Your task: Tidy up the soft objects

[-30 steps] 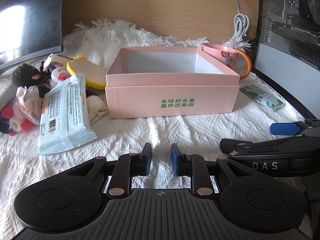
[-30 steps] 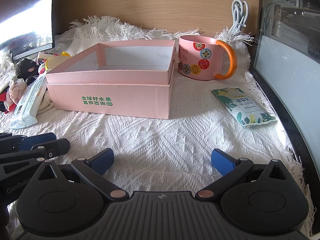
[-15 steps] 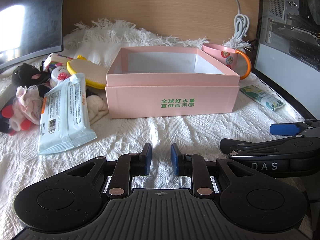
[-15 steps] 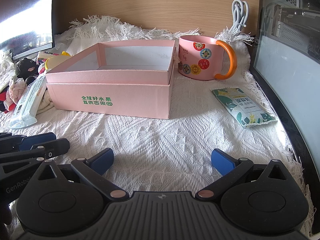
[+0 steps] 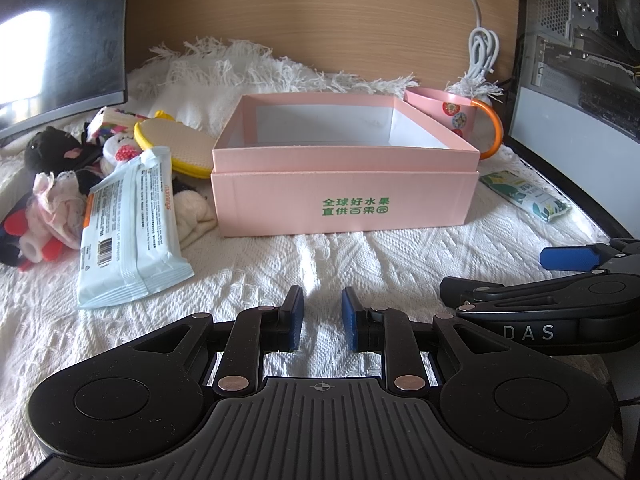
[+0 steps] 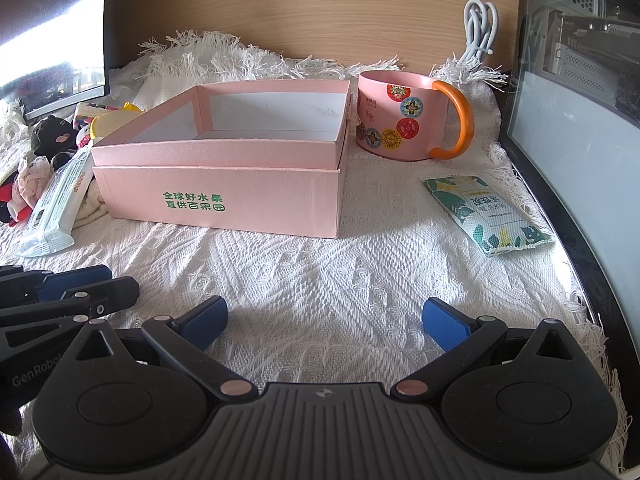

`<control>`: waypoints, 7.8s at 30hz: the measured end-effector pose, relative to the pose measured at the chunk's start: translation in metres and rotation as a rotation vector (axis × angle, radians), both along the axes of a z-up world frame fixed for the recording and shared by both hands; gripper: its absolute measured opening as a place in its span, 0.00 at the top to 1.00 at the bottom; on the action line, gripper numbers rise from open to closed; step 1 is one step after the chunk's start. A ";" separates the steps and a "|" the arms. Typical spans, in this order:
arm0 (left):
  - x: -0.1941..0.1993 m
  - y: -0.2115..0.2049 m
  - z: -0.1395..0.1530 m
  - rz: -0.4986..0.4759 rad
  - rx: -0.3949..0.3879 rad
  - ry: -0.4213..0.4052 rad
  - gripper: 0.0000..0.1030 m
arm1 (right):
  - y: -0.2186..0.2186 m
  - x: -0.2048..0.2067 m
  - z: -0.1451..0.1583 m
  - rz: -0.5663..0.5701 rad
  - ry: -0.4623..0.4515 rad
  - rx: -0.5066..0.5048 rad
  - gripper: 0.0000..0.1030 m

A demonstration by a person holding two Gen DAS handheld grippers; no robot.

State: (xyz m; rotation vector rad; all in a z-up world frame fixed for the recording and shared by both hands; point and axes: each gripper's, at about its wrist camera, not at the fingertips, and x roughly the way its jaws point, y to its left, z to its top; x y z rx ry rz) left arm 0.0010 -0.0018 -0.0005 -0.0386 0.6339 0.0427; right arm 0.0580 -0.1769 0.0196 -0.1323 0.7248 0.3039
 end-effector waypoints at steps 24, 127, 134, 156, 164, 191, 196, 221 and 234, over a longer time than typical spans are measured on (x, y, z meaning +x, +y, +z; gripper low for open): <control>-0.015 0.055 0.019 -0.038 -0.205 0.074 0.77 | 0.000 -0.007 0.017 0.040 0.152 -0.083 0.00; 0.084 0.236 0.030 -0.184 -0.020 0.214 0.70 | 0.082 -0.073 0.019 0.046 0.169 -0.056 0.00; 0.075 0.229 0.029 -0.201 0.020 0.221 0.76 | 0.081 -0.063 0.029 0.097 0.187 -0.025 0.08; 0.073 0.235 0.069 -0.090 0.031 0.153 0.82 | 0.073 -0.049 0.028 0.128 0.197 -0.036 0.23; 0.082 0.213 0.034 -0.374 -0.098 0.327 0.58 | 0.075 -0.054 0.023 0.122 0.179 -0.024 0.17; 0.090 0.245 0.028 -0.180 -0.079 0.271 0.64 | 0.081 -0.058 0.019 0.112 0.143 -0.047 0.10; 0.078 0.232 0.029 -0.203 -0.013 0.251 0.70 | 0.071 -0.052 0.034 0.108 0.196 -0.007 0.26; 0.198 0.083 0.119 -0.271 -0.238 0.052 0.66 | 0.011 -0.071 0.097 0.056 -0.003 0.006 0.26; 0.100 0.127 0.104 -0.245 -0.380 0.028 0.66 | 0.036 0.040 0.143 0.071 -0.123 0.026 0.26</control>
